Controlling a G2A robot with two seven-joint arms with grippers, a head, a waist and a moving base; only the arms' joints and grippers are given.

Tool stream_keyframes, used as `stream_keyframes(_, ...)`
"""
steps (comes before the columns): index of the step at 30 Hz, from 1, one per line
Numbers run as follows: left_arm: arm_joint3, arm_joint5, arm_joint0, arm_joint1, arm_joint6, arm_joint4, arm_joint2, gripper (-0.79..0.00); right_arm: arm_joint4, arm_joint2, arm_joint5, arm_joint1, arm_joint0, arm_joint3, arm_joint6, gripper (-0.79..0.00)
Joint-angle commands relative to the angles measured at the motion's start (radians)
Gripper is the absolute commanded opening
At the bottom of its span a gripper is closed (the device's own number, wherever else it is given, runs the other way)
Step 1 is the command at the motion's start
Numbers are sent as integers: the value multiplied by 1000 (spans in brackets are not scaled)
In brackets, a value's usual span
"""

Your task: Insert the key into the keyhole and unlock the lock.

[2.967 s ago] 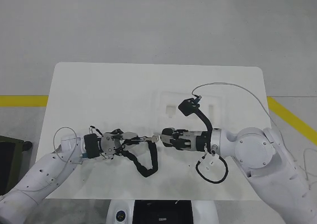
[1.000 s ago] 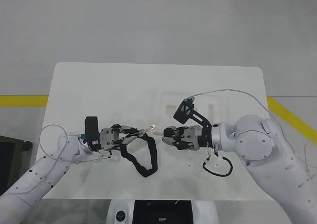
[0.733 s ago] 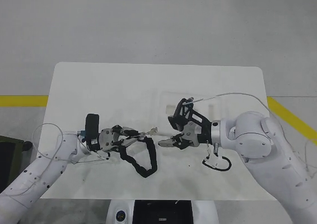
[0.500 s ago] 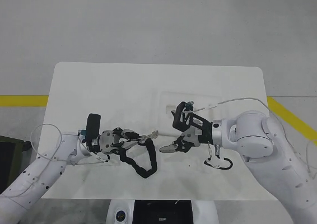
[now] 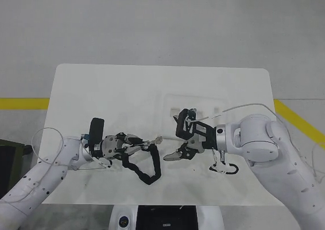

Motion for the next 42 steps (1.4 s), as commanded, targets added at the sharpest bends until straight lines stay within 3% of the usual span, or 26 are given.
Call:
stream_keyframes(1, 7, 0, -4, 3, -7, -28, 16, -785, -53, 1, -79, 1, 2, -3, -36, 0)
stream_keyframes(4, 10, 0, -15, 8, -18, -87, 46, -785, -151, -3, -185, 3, 3, 20, -97, 0)
stream_keyframes(9, -1, 0, -41, 20, -18, -186, 106, -785, -322, 3, -253, -1, -7, 43, -263, 0)
stream_keyframes(16, 0, 0, -89, 35, -24, -251, 185, -785, -489, 8, -272, -7, -20, 39, -454, 0)
stream_keyframes(23, 1, 0, -127, 43, -12, -281, 251, -785, -561, -8, -296, -8, -13, 25, -498, -6)
stream_keyframes(26, 2, 0, -143, 44, -6, -290, 277, -785, -569, -20, -291, -10, -5, 27, -504, -95)
stream_keyframes(32, 8, 0, -173, 47, 0, -301, 315, -785, -581, -34, -285, -13, 7, 34, -519, -376)
stream_keyframes(42, 13, 0, -200, 49, 0, -325, 349, -785, -589, -40, -292, -12, 8, 32, -523, -499)
